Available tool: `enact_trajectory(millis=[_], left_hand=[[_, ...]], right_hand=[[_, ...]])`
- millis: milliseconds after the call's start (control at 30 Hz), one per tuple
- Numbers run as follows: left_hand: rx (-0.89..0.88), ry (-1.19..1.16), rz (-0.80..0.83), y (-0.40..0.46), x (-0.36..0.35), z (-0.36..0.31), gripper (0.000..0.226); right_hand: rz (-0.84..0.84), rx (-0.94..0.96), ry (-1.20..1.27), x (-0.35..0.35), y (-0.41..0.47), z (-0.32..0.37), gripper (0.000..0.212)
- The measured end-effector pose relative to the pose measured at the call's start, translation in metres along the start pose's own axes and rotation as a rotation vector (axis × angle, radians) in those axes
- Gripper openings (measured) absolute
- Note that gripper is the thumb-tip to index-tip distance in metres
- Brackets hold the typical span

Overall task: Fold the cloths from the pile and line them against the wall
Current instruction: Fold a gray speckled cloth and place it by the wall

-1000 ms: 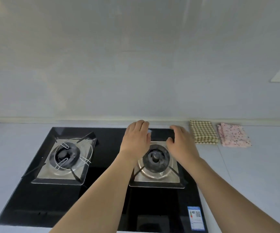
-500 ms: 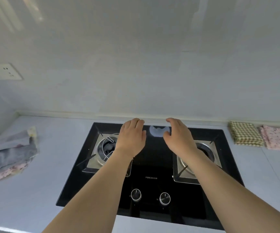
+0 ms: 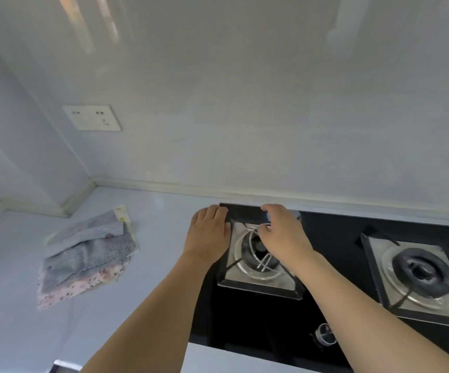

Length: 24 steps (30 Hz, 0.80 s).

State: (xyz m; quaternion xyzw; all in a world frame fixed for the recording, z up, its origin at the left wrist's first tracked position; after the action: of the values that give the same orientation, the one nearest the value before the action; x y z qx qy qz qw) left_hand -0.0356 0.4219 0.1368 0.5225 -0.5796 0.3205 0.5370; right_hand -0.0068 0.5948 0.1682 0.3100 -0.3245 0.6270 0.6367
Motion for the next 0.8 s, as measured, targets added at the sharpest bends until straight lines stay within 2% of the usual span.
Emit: enact_trajectory(millis=[167, 467, 567, 733, 800], left_hand=[[0.135, 0.01, 0.061, -0.041, 0.005, 0.087, 0.037], [0.384, 0.041, 0.086, -0.103, 0.041, 0.234, 0.029], [0.464, -0.027, 0.083, -0.11, 0.052, 0.292, 0.032], [0.535, -0.221, 0.297, -0.113, 0.035, 0.378, 0.029], [0.524, -0.262, 0.315, -0.114, 0.019, 0.406, 0.027]], right_hand=[[0.075, 0.066, 0.002, -0.055, 0.012, 0.062, 0.047], [0.284, 0.292, 0.01, -0.16, 0.027, 0.161, 0.048], [0.328, 0.323, 0.002, -0.196, 0.033, 0.194, 0.045], [0.37, 0.335, -0.054, -0.274, 0.053, 0.236, 0.039], [0.398, 0.357, -0.083, -0.309, 0.058, 0.245, 0.036]])
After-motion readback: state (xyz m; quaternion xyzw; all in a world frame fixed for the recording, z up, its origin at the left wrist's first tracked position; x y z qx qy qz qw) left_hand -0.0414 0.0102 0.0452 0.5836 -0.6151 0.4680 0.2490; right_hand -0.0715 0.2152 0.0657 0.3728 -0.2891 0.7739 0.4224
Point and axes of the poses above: each hand's wrist, its own y-axis towards the middle knuckle, its own x-axis out of the back of the hand, z = x × y, the point moved 3 cm from there along y, towards the middle knuckle, and after that the axes turned 1 degree about -z, right-handed, at the moved point
